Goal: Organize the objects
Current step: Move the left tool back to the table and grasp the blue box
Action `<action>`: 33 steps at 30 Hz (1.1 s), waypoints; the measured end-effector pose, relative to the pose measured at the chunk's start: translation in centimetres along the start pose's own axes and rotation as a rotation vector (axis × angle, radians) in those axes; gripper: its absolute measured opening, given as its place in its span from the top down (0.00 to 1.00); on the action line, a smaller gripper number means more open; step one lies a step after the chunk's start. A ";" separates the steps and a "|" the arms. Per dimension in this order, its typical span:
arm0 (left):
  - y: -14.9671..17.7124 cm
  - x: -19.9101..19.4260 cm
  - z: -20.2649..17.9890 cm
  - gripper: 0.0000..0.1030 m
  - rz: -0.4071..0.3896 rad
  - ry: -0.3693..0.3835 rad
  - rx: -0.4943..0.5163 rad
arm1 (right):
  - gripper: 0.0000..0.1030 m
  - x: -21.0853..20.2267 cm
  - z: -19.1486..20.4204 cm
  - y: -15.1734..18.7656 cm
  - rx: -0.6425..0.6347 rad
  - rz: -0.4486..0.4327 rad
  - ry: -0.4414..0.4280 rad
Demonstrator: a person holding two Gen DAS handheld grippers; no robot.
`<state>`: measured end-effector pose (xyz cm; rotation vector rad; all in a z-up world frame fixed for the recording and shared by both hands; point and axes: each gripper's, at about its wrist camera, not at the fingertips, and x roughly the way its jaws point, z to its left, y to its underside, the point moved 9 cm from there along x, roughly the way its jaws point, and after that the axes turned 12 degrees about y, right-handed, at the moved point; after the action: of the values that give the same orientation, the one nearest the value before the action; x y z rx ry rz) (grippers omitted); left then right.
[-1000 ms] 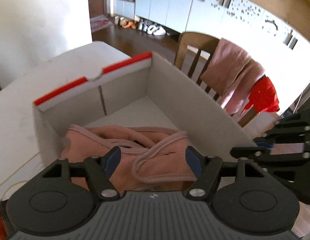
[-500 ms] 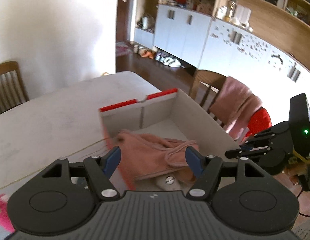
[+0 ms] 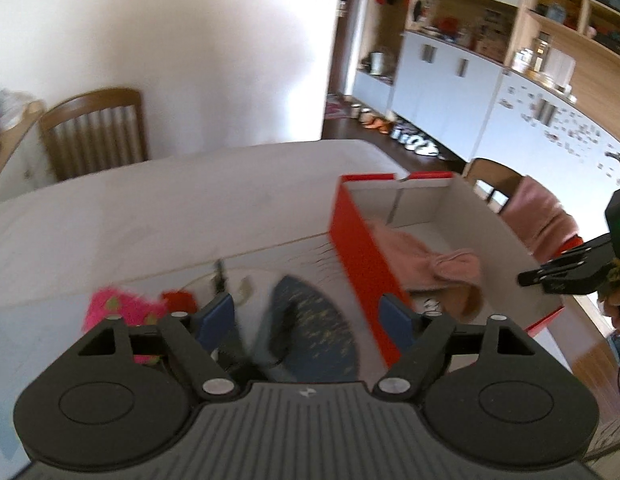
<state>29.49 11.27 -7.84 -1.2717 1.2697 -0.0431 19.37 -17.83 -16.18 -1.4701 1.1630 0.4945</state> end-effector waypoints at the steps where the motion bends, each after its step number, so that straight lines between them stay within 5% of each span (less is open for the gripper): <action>1: 0.6 -0.3 0.5 0.20 -0.003 -0.013 -0.014 | 0.95 0.0 0.0 0.0 -0.001 0.001 0.002; 8: 4.4 -1.4 4.0 0.15 0.004 -0.093 -0.106 | 0.95 -0.1 0.3 0.0 -0.005 0.004 0.013; 12: 5.9 -1.5 5.6 0.02 0.000 -0.143 -0.129 | 0.95 -0.2 0.4 0.2 -0.013 0.005 0.016; 33: 14.5 0.5 13.2 0.01 0.120 -0.304 -0.276 | 0.95 -0.3 0.5 0.3 -0.017 0.009 0.026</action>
<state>30.55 25.37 -21.42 -1.3724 1.1091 0.4097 19.13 -17.23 -16.18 -1.4908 1.1890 0.4933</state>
